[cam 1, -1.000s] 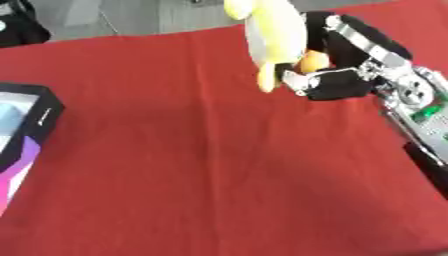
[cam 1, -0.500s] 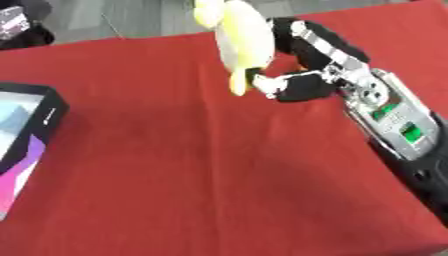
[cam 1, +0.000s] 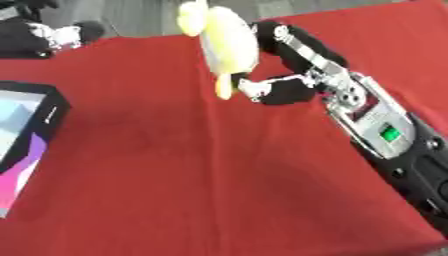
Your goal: Pick up the objects with one hand, pass them to the other hand, and then place them into the box on the other side of the table.
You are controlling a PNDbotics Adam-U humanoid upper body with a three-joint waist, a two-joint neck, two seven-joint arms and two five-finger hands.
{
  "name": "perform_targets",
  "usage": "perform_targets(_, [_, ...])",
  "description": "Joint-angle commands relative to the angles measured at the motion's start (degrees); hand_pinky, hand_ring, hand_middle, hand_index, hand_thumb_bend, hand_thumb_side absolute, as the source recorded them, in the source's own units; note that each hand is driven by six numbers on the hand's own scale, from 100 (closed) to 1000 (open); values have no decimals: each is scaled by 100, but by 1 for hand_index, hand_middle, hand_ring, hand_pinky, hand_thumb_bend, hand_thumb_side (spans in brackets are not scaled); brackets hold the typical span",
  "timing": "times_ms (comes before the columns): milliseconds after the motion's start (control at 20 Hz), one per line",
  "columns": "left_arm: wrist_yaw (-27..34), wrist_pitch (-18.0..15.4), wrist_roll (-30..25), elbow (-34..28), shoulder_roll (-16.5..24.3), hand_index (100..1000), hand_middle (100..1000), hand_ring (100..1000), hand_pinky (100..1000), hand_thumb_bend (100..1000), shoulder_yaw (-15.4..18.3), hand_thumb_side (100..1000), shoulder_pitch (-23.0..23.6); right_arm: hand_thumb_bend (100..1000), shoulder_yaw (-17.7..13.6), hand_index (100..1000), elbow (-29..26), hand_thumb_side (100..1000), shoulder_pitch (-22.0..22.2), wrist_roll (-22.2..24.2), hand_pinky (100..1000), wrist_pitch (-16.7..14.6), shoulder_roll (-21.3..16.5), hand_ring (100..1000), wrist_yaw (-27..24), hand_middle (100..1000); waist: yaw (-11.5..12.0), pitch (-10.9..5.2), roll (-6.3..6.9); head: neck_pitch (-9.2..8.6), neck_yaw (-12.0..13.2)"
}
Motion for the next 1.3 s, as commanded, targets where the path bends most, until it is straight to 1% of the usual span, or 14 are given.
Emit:
perform_targets(50, [-230,123,-303,85,22,778,711,723,793,720,-83,542,-196,100,-5,663,14,100,-98,-7,771,-71,-2,647,94,578,14,-211,72,26,-19])
perform_targets(200, [-426,274,-590,161,-47,779,703,732,799,747,-153,551,-294,100,9,662,23,100,-113,-15,772,-112,14,647,149,578,13,-214,79,9,-32])
perform_targets(450, [-776,396,-977,324,-201,783,713,741,801,747,-238,555,-442,100,55,662,28,100,-143,-14,774,-184,58,648,274,578,23,-219,85,-29,-55])
perform_targets(650, [-996,431,-1125,498,-340,785,719,746,801,742,-317,563,-543,100,88,661,27,100,-176,-44,775,-257,92,649,370,577,37,-220,92,-46,-66])
perform_targets(900, [-1239,469,-1172,742,-552,791,725,750,803,745,-422,566,-677,100,155,660,18,100,-222,-64,776,-338,142,650,453,577,58,-221,97,-61,-88])
perform_targets(1100, [-1234,523,-1238,967,-683,793,720,748,801,751,-475,590,-733,100,204,660,8,100,-248,-59,777,-382,171,650,511,577,57,-219,98,-75,-77])
perform_targets(1300, [-1109,560,-1291,1031,-808,791,715,745,799,763,-491,603,-781,100,256,659,42,100,-282,-29,775,-407,216,650,556,576,55,-203,96,-103,-56])
